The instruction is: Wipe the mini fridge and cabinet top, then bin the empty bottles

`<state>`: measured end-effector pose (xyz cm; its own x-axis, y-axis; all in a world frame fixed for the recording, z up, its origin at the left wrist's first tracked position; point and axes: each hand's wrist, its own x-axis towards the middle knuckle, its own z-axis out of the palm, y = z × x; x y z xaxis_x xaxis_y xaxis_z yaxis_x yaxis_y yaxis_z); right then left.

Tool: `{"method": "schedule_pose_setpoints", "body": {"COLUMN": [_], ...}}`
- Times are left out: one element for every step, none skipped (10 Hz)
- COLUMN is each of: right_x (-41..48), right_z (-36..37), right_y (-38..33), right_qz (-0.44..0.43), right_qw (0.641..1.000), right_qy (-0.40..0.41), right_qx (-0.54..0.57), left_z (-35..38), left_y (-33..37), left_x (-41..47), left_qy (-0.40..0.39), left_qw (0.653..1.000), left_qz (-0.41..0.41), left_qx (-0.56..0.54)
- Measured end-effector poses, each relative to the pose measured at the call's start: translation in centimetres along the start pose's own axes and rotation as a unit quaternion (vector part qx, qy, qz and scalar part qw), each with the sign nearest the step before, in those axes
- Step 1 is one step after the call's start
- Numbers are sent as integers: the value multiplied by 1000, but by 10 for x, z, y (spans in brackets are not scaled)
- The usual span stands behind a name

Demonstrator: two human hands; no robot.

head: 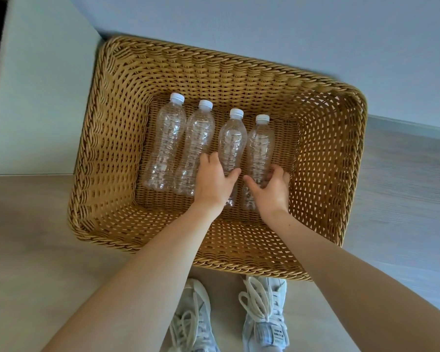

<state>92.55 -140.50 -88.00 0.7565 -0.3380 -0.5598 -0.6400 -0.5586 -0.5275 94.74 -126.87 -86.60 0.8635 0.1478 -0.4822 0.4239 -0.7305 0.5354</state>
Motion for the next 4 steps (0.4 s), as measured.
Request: {"method": "schedule_pose_setpoints", "body": {"right_x": [0, -3, -10, -30], "right_z": [1, -3, -16, -41], "right_y": [-3, -8, -15, -28], "right_qz": [-20, -42, -62, -88], "right_qw": [999, 993, 989, 988], "right_qy": [-5, -15, -5, 15], "right_qx": [-40, -108, -132, -127], "left_z": [0, -5, -18, -47], "left_y": [3, 6, 9, 19], "left_x": [0, -1, -8, -25], "left_qy": [-14, -38, -40, -35], "left_qw": [1000, 999, 997, 990], "left_qz": [-5, -11, 19, 77], "left_qx": [14, 26, 59, 110]}}
